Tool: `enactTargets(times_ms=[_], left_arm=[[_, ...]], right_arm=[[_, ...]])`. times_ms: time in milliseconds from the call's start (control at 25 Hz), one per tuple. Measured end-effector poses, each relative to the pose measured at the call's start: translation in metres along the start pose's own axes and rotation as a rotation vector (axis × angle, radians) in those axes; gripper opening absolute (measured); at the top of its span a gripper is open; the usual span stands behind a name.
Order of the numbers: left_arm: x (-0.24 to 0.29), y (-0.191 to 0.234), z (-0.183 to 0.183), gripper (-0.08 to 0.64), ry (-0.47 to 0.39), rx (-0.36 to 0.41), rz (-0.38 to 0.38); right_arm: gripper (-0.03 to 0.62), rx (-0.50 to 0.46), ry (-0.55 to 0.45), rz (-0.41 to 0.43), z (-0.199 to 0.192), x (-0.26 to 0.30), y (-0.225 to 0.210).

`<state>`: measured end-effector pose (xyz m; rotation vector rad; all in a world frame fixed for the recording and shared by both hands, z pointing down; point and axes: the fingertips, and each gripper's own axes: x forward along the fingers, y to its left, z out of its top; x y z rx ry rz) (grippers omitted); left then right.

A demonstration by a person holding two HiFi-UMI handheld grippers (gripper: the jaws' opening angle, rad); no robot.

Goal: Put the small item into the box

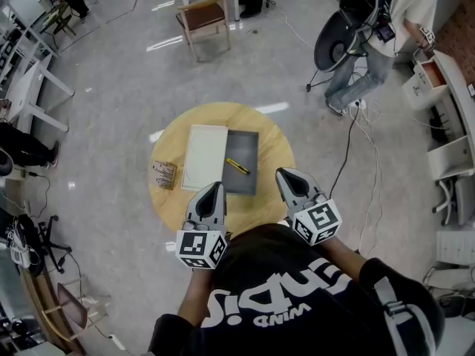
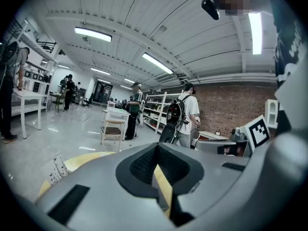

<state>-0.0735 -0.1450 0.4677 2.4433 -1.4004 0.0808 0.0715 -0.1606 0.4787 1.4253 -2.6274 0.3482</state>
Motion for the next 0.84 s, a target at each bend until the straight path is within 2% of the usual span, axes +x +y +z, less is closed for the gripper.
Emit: enactTargets(times_ms=[840], left_arm=[[0.003,0.0022,0.0018,0.008,0.003,-0.005,0.0]], right_arm=[[0.003,0.003,0.028,0.011,-0.0053,0.0075,-0.0039]])
